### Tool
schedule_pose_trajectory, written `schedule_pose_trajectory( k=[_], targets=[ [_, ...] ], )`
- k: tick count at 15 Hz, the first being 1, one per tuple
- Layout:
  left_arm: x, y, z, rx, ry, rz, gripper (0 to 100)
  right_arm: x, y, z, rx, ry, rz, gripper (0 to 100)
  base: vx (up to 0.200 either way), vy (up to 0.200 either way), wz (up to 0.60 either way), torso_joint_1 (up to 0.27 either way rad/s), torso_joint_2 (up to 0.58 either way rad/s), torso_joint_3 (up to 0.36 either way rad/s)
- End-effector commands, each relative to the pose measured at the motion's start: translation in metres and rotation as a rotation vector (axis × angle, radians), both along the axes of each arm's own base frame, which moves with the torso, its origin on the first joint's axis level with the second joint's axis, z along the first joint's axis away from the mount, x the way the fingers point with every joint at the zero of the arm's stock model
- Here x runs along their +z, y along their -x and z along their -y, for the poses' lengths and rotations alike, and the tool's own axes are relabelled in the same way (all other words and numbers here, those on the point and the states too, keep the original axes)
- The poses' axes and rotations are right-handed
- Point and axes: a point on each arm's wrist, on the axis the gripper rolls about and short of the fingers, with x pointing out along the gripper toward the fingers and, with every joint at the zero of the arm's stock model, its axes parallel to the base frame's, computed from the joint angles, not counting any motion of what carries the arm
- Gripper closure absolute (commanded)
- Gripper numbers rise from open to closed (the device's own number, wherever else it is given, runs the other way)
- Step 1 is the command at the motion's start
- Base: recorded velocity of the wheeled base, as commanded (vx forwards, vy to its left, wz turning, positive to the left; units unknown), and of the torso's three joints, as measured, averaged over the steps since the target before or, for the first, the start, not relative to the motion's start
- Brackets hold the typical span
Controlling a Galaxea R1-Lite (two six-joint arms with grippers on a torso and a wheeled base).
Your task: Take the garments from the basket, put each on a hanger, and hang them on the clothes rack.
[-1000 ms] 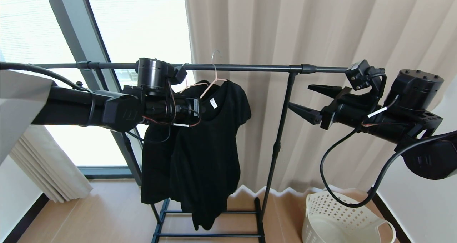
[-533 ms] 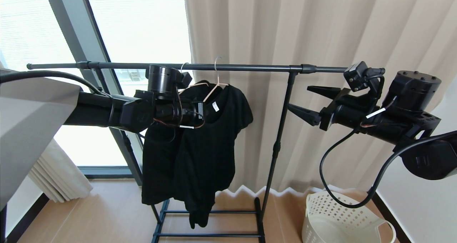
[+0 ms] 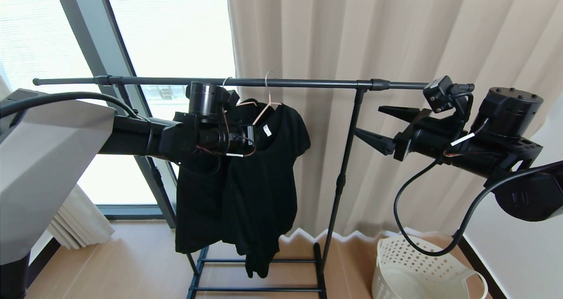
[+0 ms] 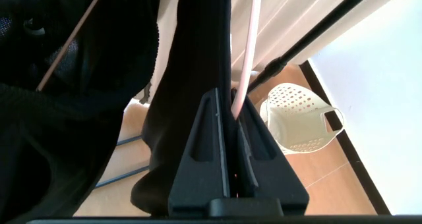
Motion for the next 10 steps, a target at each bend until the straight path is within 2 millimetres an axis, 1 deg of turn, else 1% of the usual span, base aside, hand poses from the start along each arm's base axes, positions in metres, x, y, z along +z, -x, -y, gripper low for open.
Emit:
schedule_pose_trajectory(
  k=[1,10],
  targets=[
    [-0.0045,-0.0017,0.0006,0.000,-0.003,-0.009,100,-0.0005,-0.0003,-0.0002,0.001,0.000,-0.001,0,0.000,0.000,0.00,0.000,0.00,0.000],
    [-0.0119,-0.0019,0.0066,-0.007,-0.007,-0.026,100,-0.0005,-0.0003,-0.0002,0.001,0.001,0.000,0,0.000,0.000,0.00,0.000,0.00,0.000]
  ],
)
